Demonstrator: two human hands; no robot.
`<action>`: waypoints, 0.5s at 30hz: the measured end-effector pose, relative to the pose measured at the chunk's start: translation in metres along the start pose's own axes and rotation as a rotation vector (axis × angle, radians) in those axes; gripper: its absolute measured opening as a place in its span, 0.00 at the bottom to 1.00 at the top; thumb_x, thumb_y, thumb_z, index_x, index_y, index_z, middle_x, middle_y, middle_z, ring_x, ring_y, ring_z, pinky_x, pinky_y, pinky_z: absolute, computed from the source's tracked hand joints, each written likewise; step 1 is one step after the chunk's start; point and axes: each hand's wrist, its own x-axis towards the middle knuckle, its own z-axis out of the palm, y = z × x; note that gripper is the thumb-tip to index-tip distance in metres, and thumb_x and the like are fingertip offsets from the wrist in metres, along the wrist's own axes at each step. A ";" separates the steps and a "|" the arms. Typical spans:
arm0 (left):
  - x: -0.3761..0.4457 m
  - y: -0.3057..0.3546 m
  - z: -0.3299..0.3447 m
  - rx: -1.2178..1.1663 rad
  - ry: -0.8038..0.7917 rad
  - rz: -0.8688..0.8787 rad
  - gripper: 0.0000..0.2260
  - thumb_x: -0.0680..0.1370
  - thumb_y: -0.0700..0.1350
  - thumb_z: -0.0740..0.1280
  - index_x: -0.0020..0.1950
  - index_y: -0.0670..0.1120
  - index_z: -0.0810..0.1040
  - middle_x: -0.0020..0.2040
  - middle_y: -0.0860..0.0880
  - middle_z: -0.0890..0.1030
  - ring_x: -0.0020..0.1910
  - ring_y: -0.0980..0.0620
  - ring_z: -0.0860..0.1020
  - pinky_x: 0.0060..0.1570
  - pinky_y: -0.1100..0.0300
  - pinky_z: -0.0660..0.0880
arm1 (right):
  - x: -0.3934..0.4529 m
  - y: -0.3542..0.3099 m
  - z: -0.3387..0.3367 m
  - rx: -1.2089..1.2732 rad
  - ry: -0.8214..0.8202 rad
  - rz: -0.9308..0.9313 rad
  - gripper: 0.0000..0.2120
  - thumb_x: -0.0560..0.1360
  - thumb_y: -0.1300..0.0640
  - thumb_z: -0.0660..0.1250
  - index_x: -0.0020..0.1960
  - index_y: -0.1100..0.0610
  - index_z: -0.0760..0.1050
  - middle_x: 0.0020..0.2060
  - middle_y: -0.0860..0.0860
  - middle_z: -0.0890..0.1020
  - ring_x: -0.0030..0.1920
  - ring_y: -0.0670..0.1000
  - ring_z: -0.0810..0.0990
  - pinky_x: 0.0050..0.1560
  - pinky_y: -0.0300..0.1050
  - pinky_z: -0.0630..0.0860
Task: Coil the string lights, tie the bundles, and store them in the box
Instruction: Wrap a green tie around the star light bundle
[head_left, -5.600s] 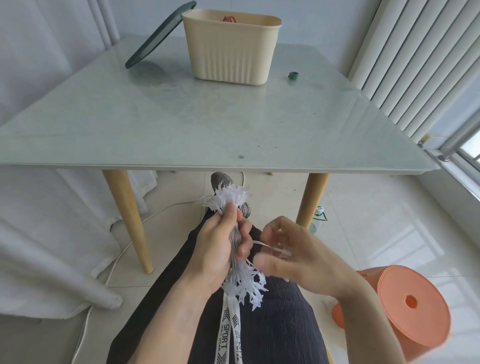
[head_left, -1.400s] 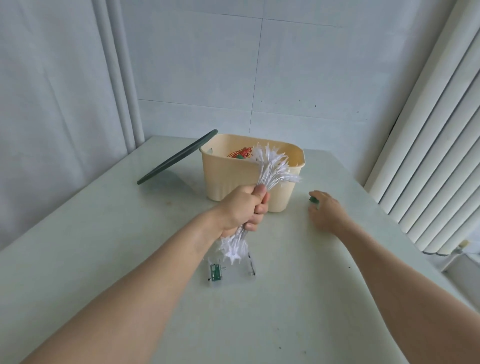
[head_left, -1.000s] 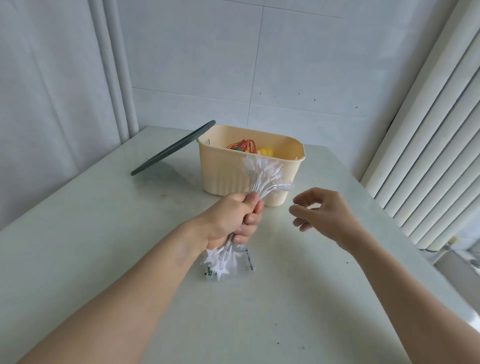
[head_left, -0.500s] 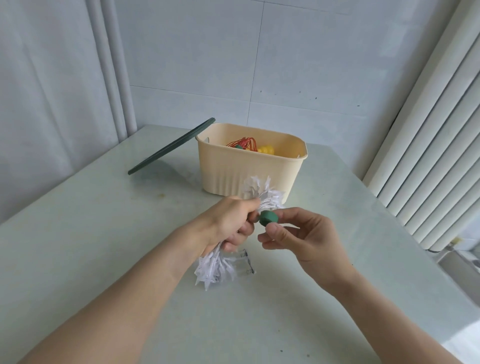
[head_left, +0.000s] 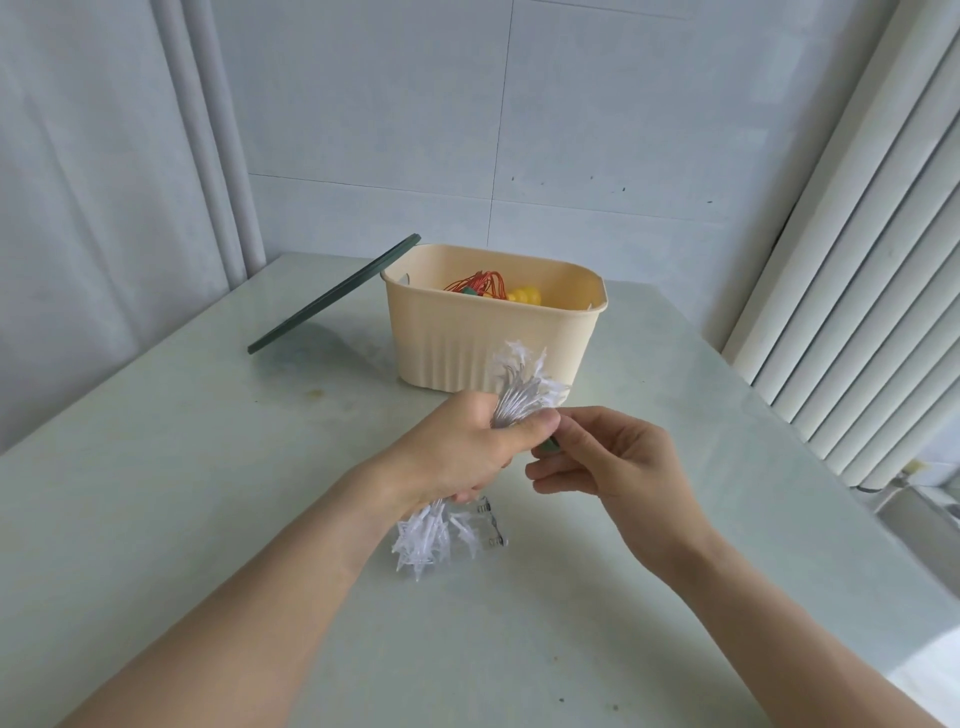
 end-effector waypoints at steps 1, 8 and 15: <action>-0.001 0.000 0.000 0.006 -0.020 0.028 0.21 0.79 0.58 0.67 0.42 0.40 0.71 0.28 0.46 0.62 0.23 0.51 0.60 0.24 0.61 0.61 | 0.000 -0.001 0.000 0.005 0.010 0.016 0.08 0.79 0.60 0.67 0.48 0.63 0.84 0.37 0.59 0.84 0.38 0.59 0.85 0.40 0.48 0.83; -0.005 0.003 -0.003 -0.091 -0.077 0.030 0.15 0.82 0.52 0.62 0.45 0.40 0.71 0.27 0.52 0.61 0.24 0.54 0.57 0.23 0.61 0.60 | 0.004 -0.009 -0.012 0.078 -0.118 0.165 0.08 0.75 0.61 0.71 0.43 0.66 0.85 0.33 0.60 0.80 0.28 0.54 0.79 0.30 0.44 0.77; -0.004 0.002 0.002 0.035 -0.029 0.045 0.15 0.83 0.51 0.61 0.43 0.42 0.73 0.25 0.55 0.64 0.22 0.54 0.60 0.23 0.62 0.60 | 0.005 -0.009 -0.023 0.063 -0.321 0.257 0.12 0.75 0.67 0.62 0.49 0.65 0.85 0.44 0.65 0.85 0.43 0.60 0.86 0.42 0.46 0.83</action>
